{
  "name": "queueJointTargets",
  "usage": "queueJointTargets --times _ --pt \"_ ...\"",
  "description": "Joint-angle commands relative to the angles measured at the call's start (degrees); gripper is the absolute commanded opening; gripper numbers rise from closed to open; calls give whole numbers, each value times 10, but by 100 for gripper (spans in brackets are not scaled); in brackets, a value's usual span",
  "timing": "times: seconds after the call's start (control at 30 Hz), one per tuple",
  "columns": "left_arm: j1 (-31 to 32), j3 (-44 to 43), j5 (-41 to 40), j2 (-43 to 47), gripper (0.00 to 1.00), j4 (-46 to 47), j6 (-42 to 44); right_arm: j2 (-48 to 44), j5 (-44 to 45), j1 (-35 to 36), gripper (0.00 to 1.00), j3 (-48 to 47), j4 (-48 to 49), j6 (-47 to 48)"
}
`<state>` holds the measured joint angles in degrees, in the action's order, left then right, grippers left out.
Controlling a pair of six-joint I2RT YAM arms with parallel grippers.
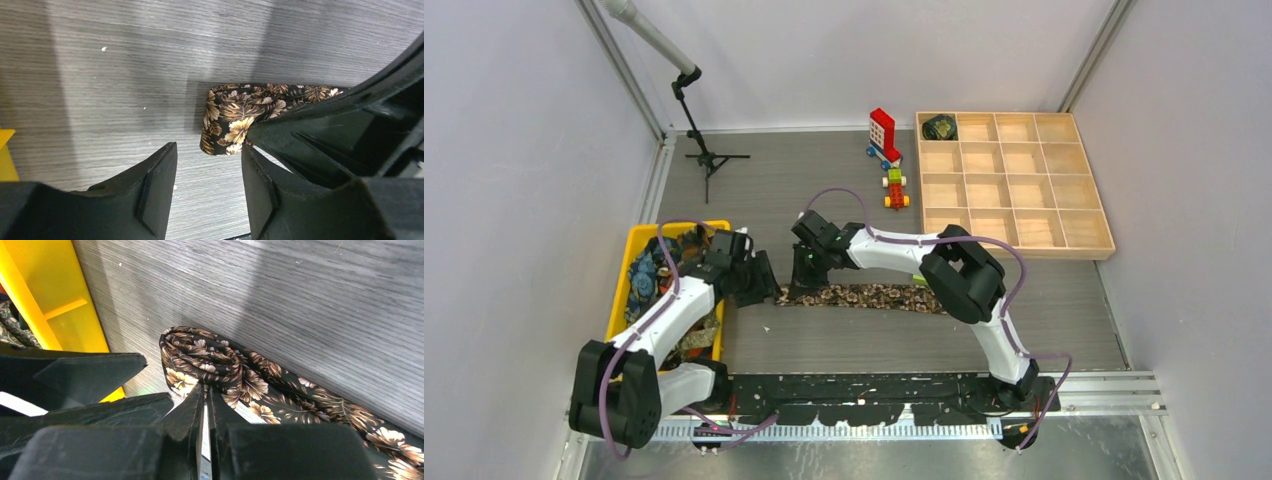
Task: Roll the ties
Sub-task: Roll the tie at the center of the board.
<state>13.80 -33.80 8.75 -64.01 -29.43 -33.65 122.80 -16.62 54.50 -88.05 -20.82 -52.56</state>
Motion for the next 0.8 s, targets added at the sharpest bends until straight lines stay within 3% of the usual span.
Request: queueJointTargets --times 0.0,0.77 --pt "-1 4 18 -26 51 54 12 -40 4 -5 12 2 -1 13" --pt "-1 0 13 -78 47 69 10 -57 4 -10 12 -17 -13 18"
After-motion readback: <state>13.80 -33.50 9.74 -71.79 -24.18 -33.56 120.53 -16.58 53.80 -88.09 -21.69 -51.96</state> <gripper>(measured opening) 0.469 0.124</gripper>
